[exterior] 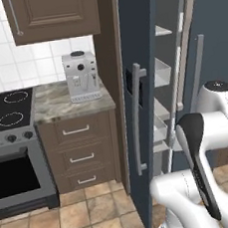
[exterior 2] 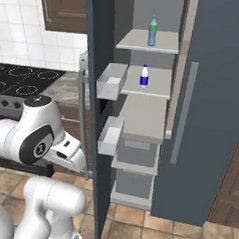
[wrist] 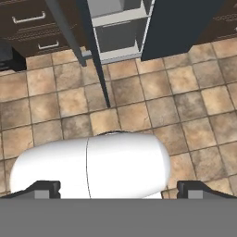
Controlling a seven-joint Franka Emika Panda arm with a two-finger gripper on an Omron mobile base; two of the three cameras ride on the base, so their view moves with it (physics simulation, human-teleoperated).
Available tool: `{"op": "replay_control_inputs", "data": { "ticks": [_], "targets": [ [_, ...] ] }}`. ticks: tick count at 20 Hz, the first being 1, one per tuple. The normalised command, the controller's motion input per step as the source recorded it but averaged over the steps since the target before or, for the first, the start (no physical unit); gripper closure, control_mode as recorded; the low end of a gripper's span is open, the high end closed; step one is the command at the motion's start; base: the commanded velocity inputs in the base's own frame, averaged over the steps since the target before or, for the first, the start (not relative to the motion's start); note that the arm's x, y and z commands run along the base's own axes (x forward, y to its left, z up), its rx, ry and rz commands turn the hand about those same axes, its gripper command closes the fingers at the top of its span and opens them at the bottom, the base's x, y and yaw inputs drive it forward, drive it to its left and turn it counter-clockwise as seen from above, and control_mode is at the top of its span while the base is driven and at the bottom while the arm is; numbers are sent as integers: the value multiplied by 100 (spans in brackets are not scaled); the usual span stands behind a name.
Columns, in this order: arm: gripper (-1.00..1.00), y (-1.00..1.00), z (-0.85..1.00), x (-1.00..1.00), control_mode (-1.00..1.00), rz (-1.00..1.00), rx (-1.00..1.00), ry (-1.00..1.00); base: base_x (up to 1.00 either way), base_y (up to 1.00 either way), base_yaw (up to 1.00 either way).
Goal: Take the bottled waters from the counter and place them in the freezer to freeze. Close the freezer door after placing the bottles.
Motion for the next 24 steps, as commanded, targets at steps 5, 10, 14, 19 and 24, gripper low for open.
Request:
{"op": "replay_control_inputs", "data": {
  "ticks": [5,10,14,19,24],
  "targets": [
    [-100,0,0,0,100,0,0,0,0,13,13],
    [-100,0,0,0,100,0,0,0,0,0,23],
    [-100,0,0,0,100,0,0,0,0,-4,16],
    [-100,0,0,0,100,0,0,0,0,-16,1],
    [-100,0,0,0,100,0,0,0,1,0,0]
  ]
}}
